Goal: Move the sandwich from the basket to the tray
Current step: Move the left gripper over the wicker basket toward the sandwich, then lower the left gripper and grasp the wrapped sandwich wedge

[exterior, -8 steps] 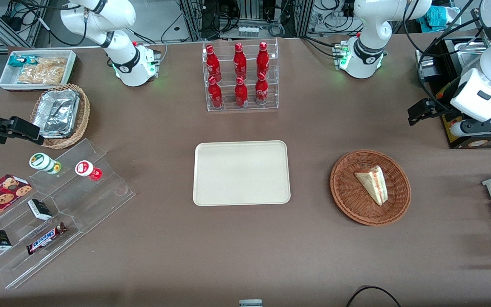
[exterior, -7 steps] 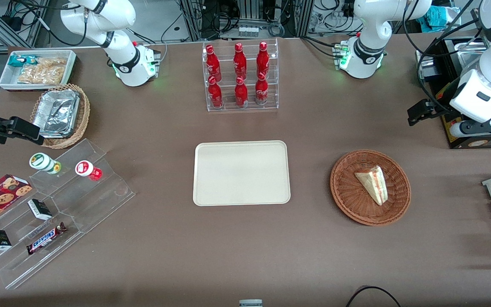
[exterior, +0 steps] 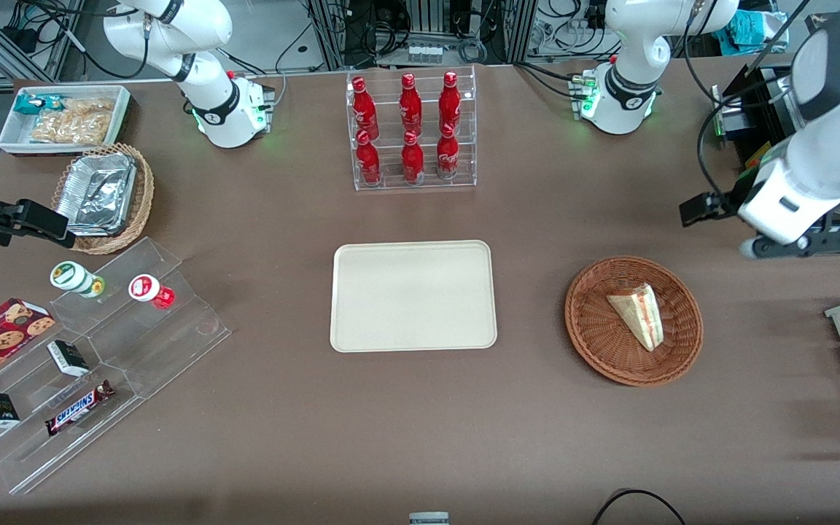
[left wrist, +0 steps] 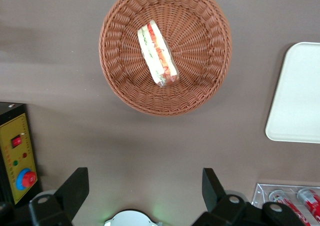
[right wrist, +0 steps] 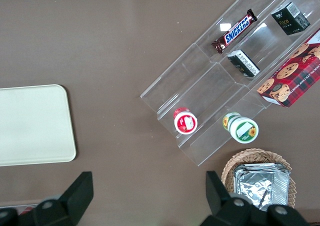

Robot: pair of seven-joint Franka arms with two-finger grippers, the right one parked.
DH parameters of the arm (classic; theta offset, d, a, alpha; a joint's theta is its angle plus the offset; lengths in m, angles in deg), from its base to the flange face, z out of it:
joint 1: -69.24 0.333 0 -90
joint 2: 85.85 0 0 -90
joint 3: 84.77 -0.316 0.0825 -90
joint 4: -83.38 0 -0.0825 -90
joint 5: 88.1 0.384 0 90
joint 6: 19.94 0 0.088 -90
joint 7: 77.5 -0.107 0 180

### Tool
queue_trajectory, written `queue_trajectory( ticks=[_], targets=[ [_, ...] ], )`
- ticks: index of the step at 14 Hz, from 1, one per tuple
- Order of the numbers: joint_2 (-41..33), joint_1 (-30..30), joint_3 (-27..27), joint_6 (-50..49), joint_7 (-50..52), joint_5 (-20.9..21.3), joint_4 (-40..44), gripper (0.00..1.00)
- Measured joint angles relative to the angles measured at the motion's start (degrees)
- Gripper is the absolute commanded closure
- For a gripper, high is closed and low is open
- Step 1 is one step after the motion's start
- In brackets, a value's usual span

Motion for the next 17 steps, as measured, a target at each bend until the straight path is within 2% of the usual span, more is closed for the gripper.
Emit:
queue_trajectory(
  ticks=[8, 13, 17],
  targets=[
    [2.5, 0.0, 0.0, 25.9, 1.5, 1.1, -18.5, 0.00],
    [4.5, 0.0, 0.0, 37.6, 18.7, 1.1, -24.0, 0.00],
    [9.5, 0.0, 0.1, 44.3, 25.9, 1.1, -24.3, 0.00]
  ],
)
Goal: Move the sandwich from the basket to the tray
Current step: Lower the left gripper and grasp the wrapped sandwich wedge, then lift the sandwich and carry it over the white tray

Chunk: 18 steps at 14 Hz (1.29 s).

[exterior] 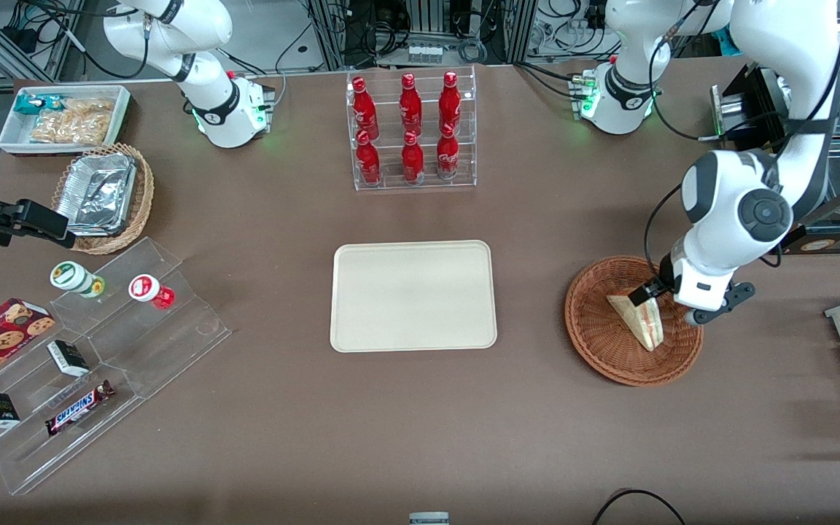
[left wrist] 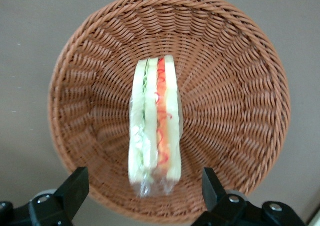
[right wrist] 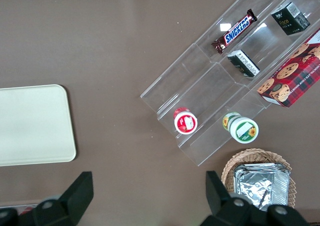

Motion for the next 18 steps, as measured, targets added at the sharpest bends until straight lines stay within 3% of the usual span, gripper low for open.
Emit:
queue_trajectory(
  ticks=[2, 3, 5, 7, 10, 13, 15, 18],
  targets=[
    [2.9, 0.0, 0.0, 3.3, 3.6, 0.0, 0.0, 0.02],
    [4.3, 0.0, 0.1, 4.2, 4.8, 0.0, 0.0, 0.19],
    [6.1, 0.0, 0.1, 4.9, 5.7, 0.0, 0.0, 0.62],
    [6.4, 0.0, 0.1, 4.8, 5.8, 0.0, 0.1, 0.84],
    [5.8, 0.0, 0.2, 3.0, 5.8, 0.0, 0.9, 0.86],
    [3.0, -0.3, 0.8, -6.2, 5.0, 0.6, 4.5, 0.86],
    [1.9, -2.5, 1.6, -11.8, -0.8, 3.8, 8.0, 0.86],
    [2.7, -6.9, 2.2, -18.1, -9.6, 4.8, 13.4, 0.93]
  ],
)
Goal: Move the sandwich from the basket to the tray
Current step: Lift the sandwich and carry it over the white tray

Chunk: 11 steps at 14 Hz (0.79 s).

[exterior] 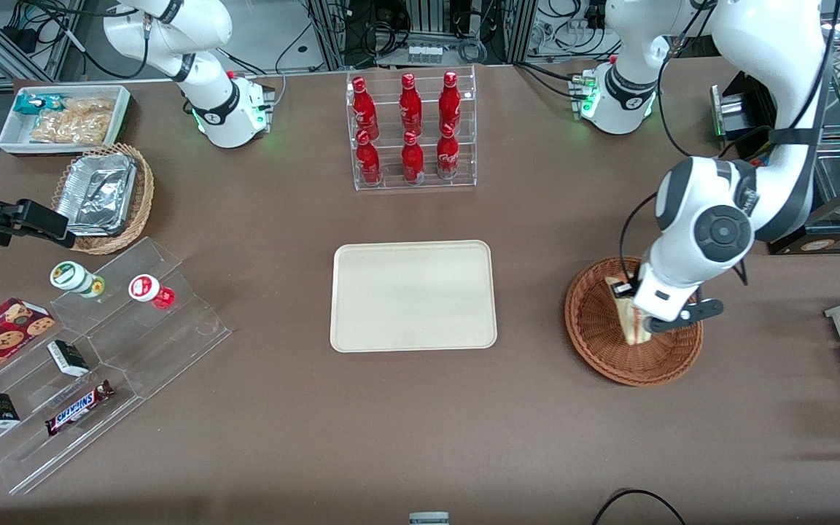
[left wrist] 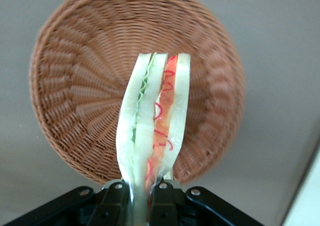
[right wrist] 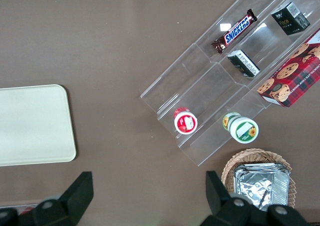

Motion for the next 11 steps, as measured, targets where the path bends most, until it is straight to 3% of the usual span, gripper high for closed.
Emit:
queue_trajectory(
  ticks=[5, 11],
  targets=[
    [7.7, -9.9, 0.5, -1.9, 1.2, -2.2, 9.9, 0.95],
    [19.4, -20.6, 0.7, -1.9, 14.0, -2.8, 23.0, 0.95]
  ],
)
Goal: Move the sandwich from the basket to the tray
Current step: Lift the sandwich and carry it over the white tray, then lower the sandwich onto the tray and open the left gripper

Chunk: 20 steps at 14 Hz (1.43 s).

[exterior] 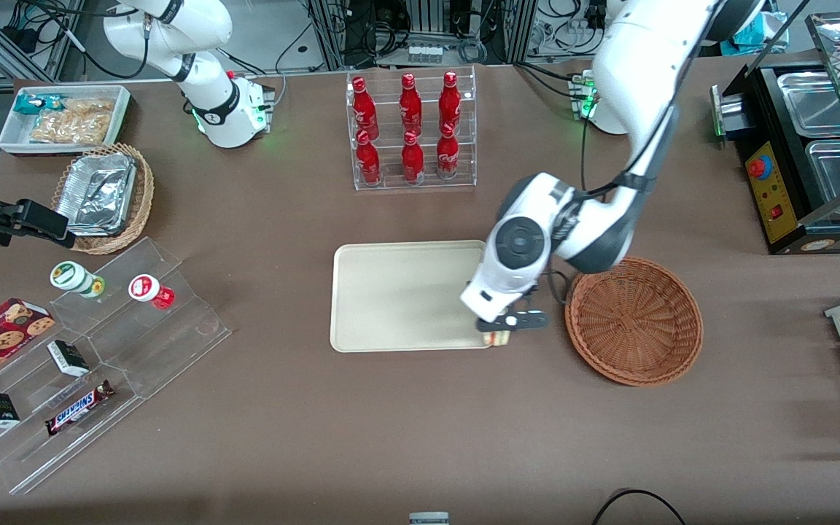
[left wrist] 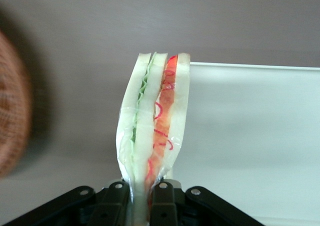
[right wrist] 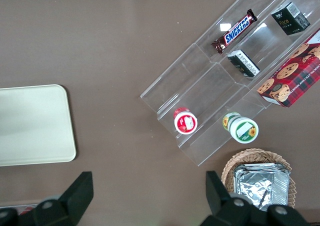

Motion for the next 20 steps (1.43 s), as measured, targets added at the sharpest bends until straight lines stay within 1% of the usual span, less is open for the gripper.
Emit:
queue_trajectory(
  ticks=[4, 7, 13, 16, 17, 18, 19, 20],
  targets=[
    [5.6, -5.5, 0.2, 1.3, 9.3, 0.0, 6.1, 0.95],
    [8.4, -7.1, 2.1, 5.8, 14.0, 0.0, 7.8, 0.95],
    [10.7, -7.1, 5.3, 7.2, 14.3, 0.0, 8.7, 0.94],
    [11.4, -7.2, 5.7, 6.4, 14.0, 0.0, 8.7, 0.92],
    [11.8, -7.3, 5.8, 6.2, 13.7, 0.0, 8.7, 0.88],
    [12.3, -7.4, 5.8, 6.2, 13.5, 0.0, 8.7, 0.75],
    [12.7, -7.5, 5.8, 6.2, 13.4, 0.0, 8.7, 0.30],
    [12.9, -7.6, 5.9, 6.2, 13.4, 0.0, 8.7, 0.00]
  ],
)
